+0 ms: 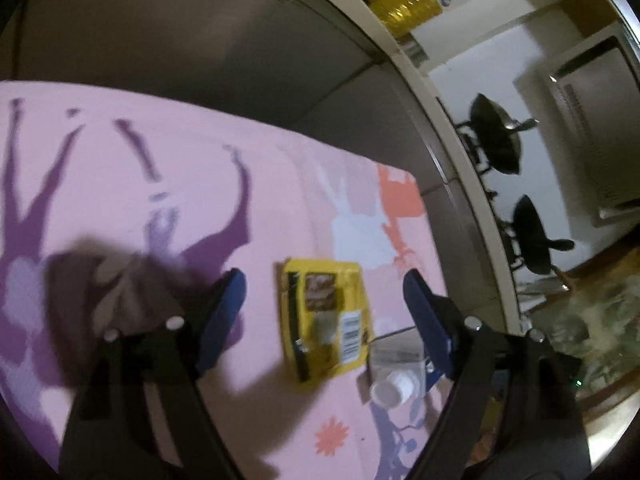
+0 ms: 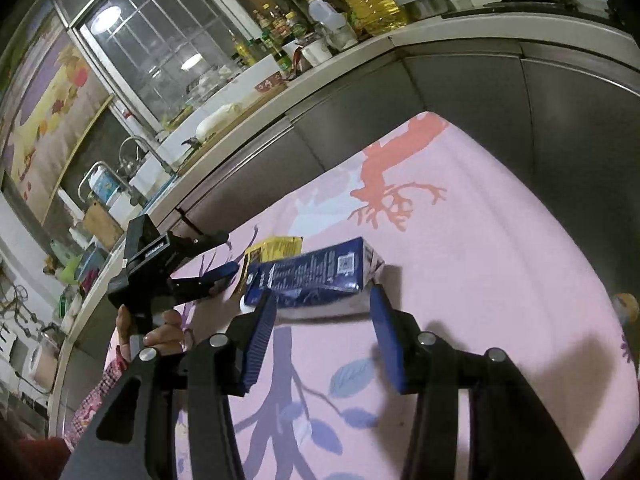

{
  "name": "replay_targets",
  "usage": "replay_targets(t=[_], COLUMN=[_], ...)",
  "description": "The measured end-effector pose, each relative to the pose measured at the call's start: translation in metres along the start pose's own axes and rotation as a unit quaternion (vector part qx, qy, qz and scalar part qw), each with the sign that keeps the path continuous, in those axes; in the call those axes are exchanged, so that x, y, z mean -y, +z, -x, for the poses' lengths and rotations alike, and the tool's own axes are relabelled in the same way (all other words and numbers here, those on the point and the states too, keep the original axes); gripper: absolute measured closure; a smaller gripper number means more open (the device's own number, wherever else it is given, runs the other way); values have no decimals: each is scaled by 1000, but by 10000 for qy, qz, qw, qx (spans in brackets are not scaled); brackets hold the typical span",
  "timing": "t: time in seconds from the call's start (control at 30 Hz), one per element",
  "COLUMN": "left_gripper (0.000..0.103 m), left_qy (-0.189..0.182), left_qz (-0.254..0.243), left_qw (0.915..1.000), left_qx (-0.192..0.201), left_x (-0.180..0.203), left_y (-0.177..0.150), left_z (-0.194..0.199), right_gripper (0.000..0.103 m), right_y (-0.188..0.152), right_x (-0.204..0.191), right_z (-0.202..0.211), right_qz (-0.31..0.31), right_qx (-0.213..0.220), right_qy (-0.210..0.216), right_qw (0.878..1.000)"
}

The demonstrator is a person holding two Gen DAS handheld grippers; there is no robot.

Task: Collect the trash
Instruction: 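Grasp yellow packet with left tool while right grasps blue-and-white carton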

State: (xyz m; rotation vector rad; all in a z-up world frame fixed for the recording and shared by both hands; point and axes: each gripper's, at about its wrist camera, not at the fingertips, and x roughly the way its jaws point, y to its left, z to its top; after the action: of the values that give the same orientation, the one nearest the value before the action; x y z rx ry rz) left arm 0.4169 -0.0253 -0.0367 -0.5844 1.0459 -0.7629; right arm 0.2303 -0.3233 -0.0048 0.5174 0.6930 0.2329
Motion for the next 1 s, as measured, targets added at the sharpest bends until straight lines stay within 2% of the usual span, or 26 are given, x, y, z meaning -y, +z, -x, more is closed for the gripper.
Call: replay_targets(t=[0.17,0.27,0.43,0.5,0.53,0.63,0.73,0.87,1.0], left_gripper=[28,42,66,88,94,99,102,103,103], left_qy=[-530,-789,-843,-784,-720,-563,-590,-690,-773], left_qz=[-177,-86,-154,-219,-241,-307,-298,-288,-391], left_qw=[9980,9956,9947,9947,9949,9955,9960,9961,9954], left_qx=[-283,-504,-566,-635,-668,-692,-596,-475,-397], left_x=[15,19,26,32,34,42,46,53,62], left_y=[-3,-10,-23,-29,-31,-37,-41,-57,-85], left_z=[-20,-31,-38,-43,-45,-52,-48,-28,-1], right_gripper=[57,57,57,57,57,58,68,69,69], right_y=[-2,-5,-6,-8,-9,-10,-11,-25,-58], right_x=[5,5,3,3,3,3,4,-7,-29], right_z=[-12,-19,-23,-24,-24,-25,-26,-18,-3], right_qz=[-61,-87,-29,-44,-40,-42,-73,-15,250], right_qx=[-35,-97,-99,-131,-143,-156,-247,-431,-756], right_qy=[58,56,-23,-29,-32,-31,-16,193,649], right_qw=[10000,9999,9999,9999,9999,9999,9997,9989,9947])
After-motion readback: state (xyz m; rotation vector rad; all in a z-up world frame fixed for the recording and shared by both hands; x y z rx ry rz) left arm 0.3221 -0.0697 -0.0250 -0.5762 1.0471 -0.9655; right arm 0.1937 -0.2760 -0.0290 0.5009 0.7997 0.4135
